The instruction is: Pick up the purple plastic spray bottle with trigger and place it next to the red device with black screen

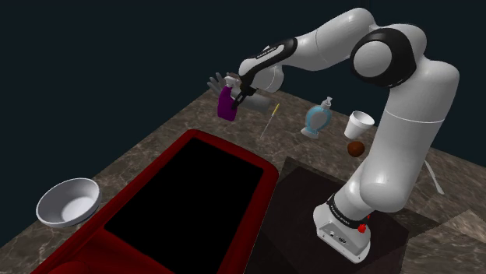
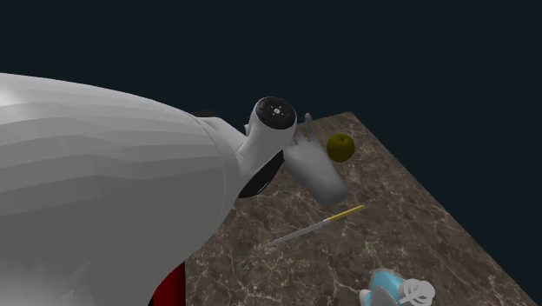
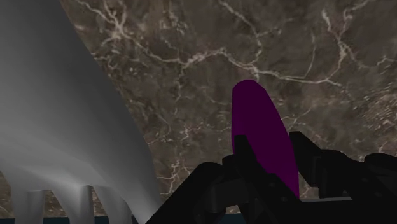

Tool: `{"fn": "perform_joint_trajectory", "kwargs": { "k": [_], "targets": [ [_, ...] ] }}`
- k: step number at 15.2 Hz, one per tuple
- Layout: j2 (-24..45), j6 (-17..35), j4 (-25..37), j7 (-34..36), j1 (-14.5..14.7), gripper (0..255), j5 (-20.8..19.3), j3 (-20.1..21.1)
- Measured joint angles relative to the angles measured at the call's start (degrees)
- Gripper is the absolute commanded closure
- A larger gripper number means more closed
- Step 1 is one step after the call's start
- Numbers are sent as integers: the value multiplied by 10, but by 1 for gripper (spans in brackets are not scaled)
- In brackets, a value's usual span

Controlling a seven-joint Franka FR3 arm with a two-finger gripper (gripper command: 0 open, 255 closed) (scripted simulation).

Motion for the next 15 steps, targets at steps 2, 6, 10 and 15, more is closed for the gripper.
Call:
{"fn": "perform_joint_trajectory", "kwargs": {
  "k": [2,6,10,15],
  "targets": [
    [-7,-7,0,7,3,255,-8,-4],
    [-28,-27,1,29,10,255,-31,-14],
    [-48,-49,6,49,16,255,-54,-24],
    [-70,-78,17,74,21,255,-80,-32]
  ]
}}
